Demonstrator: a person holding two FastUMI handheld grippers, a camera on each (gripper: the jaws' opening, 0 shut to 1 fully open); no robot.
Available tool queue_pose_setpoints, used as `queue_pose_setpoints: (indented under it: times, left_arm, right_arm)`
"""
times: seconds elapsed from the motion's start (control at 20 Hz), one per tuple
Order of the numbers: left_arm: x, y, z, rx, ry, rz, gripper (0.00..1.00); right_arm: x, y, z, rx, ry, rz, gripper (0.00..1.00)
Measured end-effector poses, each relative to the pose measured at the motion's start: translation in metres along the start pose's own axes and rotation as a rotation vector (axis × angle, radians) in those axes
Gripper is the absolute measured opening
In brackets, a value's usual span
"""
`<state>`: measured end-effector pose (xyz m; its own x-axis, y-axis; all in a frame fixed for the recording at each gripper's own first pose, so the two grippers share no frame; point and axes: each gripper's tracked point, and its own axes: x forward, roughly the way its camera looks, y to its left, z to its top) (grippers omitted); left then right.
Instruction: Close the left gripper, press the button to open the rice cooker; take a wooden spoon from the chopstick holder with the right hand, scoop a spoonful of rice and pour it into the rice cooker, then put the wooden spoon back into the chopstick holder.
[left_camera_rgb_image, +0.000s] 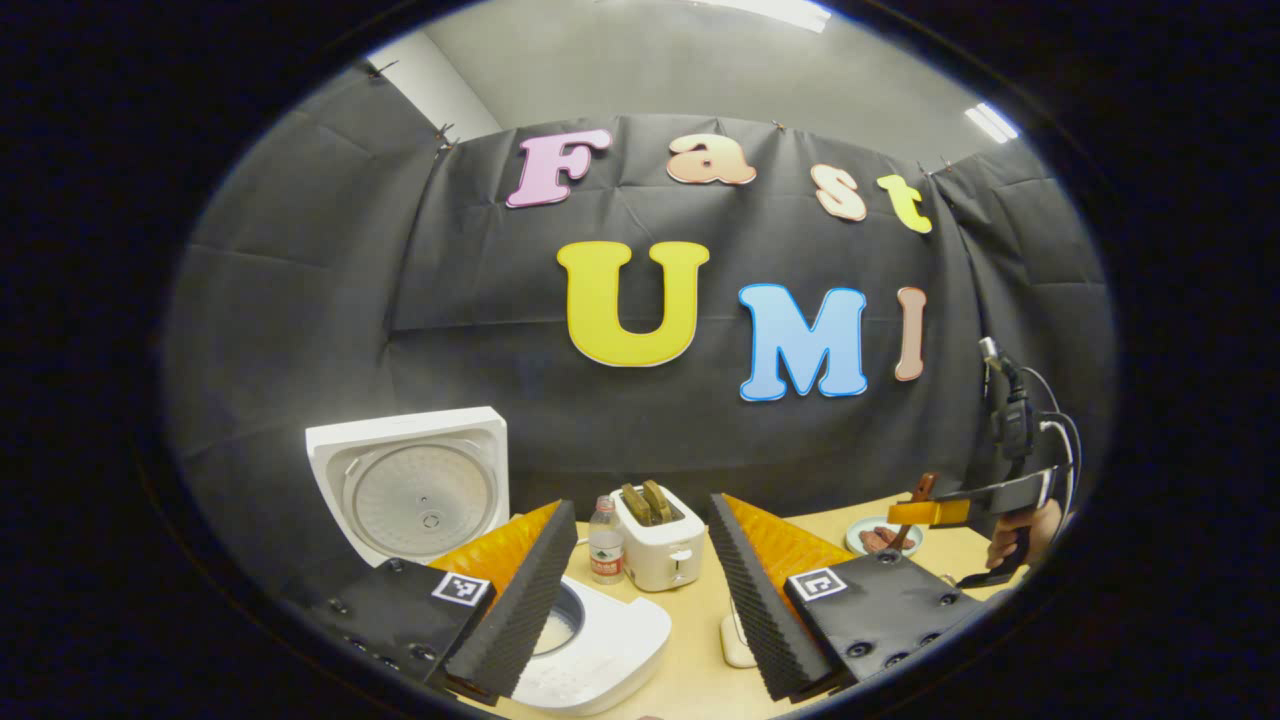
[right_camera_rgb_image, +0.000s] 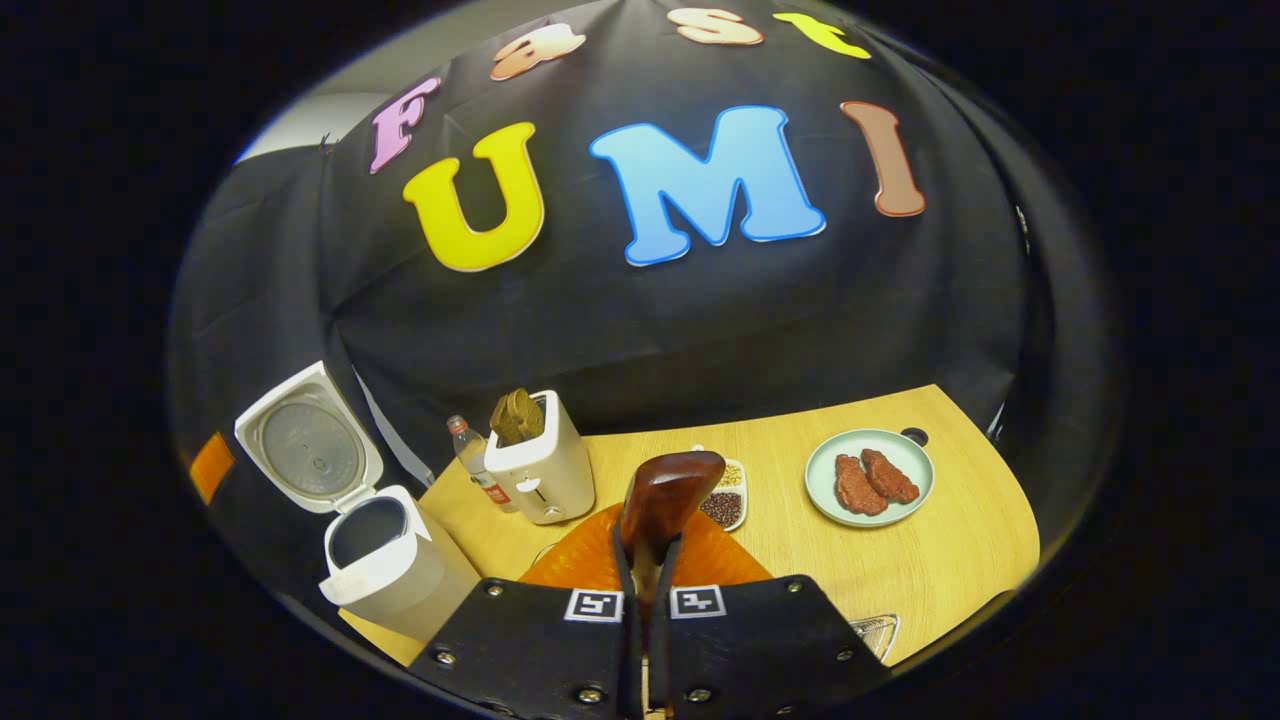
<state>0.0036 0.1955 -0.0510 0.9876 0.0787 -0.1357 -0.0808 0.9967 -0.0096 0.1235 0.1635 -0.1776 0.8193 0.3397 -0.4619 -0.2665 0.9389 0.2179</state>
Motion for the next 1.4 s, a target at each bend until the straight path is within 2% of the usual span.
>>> queue_pose_setpoints:
  times: [0.35, 0.45, 0.55, 0.7, 0.95, 1.2, 1.4]
  left_arm:
    - [0.003, 0.034, -0.026, -0.013, 0.052, 0.025, 0.93]
    - [0.007, 0.041, -0.035, -0.004, 0.062, 0.028, 0.93]
    - [0.010, 0.048, -0.040, -0.001, 0.074, 0.031, 0.93]
    - [0.013, 0.057, -0.046, -0.018, 0.088, 0.041, 0.93]
    - [0.013, 0.065, -0.053, -0.041, 0.094, 0.053, 0.93]
    - [0.012, 0.064, -0.060, -0.082, 0.104, 0.043, 0.94]
    - [0.012, 0.068, -0.053, -0.050, 0.088, 0.053, 0.95]
  right_arm:
    - [0.077, 0.000, -0.054, -0.266, 0.070, -0.110, 0.03]
    - [0.089, 0.011, -0.077, -0.289, 0.110, -0.094, 0.03]
    - [0.092, 0.033, -0.090, -0.252, 0.122, -0.052, 0.03]
    - [0.089, 0.056, -0.105, -0.100, 0.150, 0.024, 0.03]
    - [0.085, 0.043, -0.102, 0.237, 0.148, 0.097, 0.04]
    - [0.067, 0.018, -0.069, 0.591, 0.049, 0.152, 0.03]
    - [0.044, 0.010, -0.032, 0.820, -0.025, 0.231, 0.03]
